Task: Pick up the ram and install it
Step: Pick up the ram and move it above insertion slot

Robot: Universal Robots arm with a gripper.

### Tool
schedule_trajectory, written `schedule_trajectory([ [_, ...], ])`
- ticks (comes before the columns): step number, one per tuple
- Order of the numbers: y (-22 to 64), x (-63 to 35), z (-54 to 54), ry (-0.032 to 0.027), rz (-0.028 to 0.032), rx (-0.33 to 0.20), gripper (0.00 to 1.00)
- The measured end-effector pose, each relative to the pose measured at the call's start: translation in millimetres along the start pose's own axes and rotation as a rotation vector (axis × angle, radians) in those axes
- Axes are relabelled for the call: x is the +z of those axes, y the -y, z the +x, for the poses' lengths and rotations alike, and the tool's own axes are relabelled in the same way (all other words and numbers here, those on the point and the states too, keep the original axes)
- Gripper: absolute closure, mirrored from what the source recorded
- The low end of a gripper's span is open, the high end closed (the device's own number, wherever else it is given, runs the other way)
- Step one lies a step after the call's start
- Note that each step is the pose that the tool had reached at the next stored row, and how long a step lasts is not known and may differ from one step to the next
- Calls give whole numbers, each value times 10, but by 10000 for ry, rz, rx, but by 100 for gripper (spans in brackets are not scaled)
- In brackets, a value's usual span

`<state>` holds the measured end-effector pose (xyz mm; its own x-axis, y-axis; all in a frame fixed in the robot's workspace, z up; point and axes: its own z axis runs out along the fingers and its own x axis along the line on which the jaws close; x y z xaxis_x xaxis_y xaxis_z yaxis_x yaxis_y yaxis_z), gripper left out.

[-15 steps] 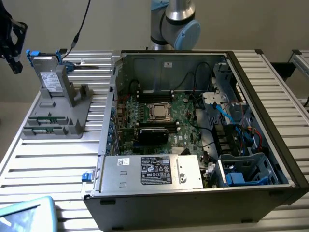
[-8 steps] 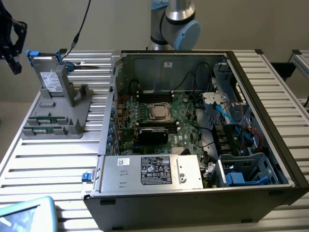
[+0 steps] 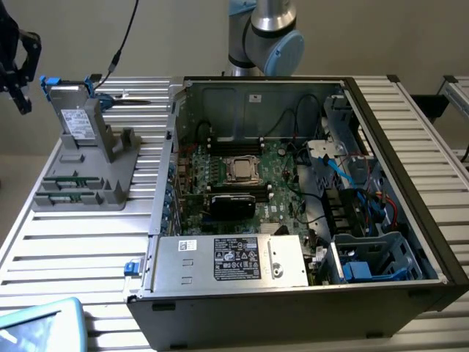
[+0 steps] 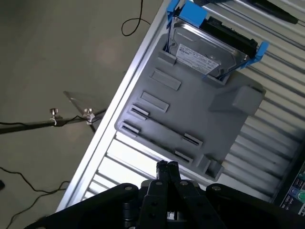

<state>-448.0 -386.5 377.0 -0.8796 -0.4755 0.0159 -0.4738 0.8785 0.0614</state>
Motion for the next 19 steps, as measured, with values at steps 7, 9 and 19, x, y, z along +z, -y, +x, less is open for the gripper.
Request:
schedule_trajectory([
  [7,1,12,0,-87,15,-1267,89],
  [9,1,14,0,-109,19,-1626,89],
  [19,1,20,0,-223,47,-3442,89],
])
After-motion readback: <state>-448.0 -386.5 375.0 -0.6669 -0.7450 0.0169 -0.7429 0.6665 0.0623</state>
